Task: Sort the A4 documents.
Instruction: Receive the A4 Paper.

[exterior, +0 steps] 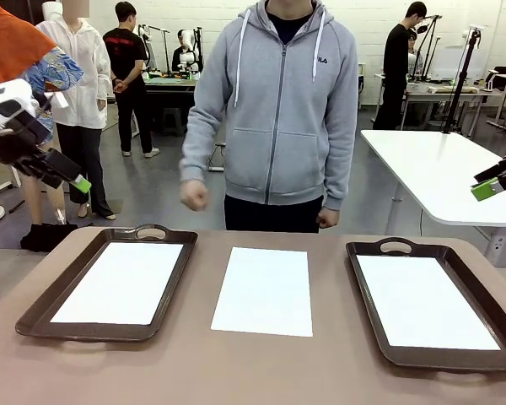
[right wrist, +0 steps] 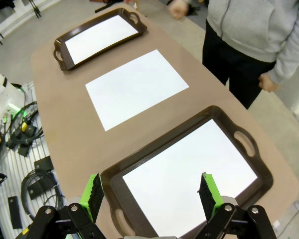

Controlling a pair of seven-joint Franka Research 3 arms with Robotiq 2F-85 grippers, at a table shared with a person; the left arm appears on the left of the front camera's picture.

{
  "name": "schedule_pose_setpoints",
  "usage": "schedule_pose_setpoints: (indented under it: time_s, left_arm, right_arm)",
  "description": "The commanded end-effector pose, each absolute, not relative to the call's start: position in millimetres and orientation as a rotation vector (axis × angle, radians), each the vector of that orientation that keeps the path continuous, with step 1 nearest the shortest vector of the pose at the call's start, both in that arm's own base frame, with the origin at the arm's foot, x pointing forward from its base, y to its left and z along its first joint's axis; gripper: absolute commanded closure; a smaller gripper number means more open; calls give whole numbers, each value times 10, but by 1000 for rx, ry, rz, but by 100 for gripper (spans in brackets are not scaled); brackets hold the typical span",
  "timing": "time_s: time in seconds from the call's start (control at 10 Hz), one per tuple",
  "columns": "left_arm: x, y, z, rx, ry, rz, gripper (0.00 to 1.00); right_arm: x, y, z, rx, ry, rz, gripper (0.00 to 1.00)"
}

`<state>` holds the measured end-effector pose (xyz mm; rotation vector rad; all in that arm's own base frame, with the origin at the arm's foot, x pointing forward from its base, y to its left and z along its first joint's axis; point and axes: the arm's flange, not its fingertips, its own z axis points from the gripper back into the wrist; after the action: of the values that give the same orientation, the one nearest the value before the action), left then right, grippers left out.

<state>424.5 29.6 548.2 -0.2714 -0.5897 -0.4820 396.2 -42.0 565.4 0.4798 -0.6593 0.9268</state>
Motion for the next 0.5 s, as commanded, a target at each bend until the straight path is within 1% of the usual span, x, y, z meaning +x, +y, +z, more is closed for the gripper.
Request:
schedule_pose_setpoints:
  time_s: [0.0, 0.2, 0.4]
  left_arm:
    - [4012, 483, 5381, -319, -611, -535, 0]
    - [3915, 564, 5314, -425, -630, -629, 0]
    - [3759, 616, 5277, -540, -679, -785, 0]
  right_arm:
    - [3958, -407, 5652, 484, -659, 928, 0]
    - [3958, -407, 5652, 484, -659, 928, 0]
    - [3958, -407, 5652, 484, -659, 928, 0]
